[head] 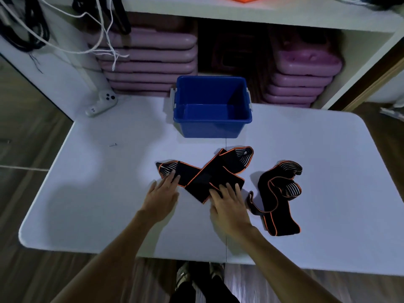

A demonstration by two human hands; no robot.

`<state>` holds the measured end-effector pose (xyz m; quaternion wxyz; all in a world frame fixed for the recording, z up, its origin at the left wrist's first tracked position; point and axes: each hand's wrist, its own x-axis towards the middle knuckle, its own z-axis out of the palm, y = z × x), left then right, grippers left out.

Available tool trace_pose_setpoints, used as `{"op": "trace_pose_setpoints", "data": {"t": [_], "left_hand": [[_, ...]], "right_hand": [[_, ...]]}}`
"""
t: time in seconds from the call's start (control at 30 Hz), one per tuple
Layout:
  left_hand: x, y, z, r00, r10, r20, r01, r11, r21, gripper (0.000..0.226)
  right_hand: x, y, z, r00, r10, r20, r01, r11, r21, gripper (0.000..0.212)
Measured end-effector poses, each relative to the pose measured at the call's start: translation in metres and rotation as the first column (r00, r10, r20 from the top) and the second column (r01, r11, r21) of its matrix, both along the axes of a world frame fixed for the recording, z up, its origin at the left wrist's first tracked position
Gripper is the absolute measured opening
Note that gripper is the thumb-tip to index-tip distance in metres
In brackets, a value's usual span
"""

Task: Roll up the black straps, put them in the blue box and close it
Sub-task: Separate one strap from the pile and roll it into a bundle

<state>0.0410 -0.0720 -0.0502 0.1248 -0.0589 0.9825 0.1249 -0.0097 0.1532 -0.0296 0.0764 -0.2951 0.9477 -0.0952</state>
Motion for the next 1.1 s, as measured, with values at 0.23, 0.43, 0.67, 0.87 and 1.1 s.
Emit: {"op": "trace_pose_setpoints", "data": {"t": [0.23, 0.43, 0.67, 0.87, 1.1], "left_hand": [[0.013, -0.062, 0.005, 0.99, 0.133, -0.047, -0.131, 0.991, 0.04, 0.07], [-0.022, -0.025, 0.019, 0.962, 0.243, -0.122, -0.222, 0.961, 0.164, 0.051], [-0.037, 0.012, 0.017, 0.924, 0.368, -0.1, -0.337, 0.911, 0.237, 0.039], [-0.02, 0.002, 0.007, 0.934, 0.318, -0.16, -0.274, 0.929, 0.248, 0.038], [-0.01, -0.014, -0.001, 0.945, 0.262, -0.196, -0.221, 0.952, 0.211, 0.04]], "right_hand": [[0.01, -0.023, -0.004, 0.978, 0.125, 0.167, -0.117, 0.992, -0.051, 0.046], [0.013, -0.026, -0.005, 0.981, 0.108, 0.164, -0.097, 0.992, -0.076, 0.046], [-0.002, -0.026, 0.0, 0.988, 0.062, 0.139, -0.045, 0.992, -0.118, 0.052], [-0.018, -0.039, 0.005, 0.975, 0.034, 0.221, -0.025, 0.999, -0.044, 0.082], [-0.029, -0.059, 0.0, 0.985, 0.115, 0.13, -0.125, 0.989, 0.073, 0.086]]}}
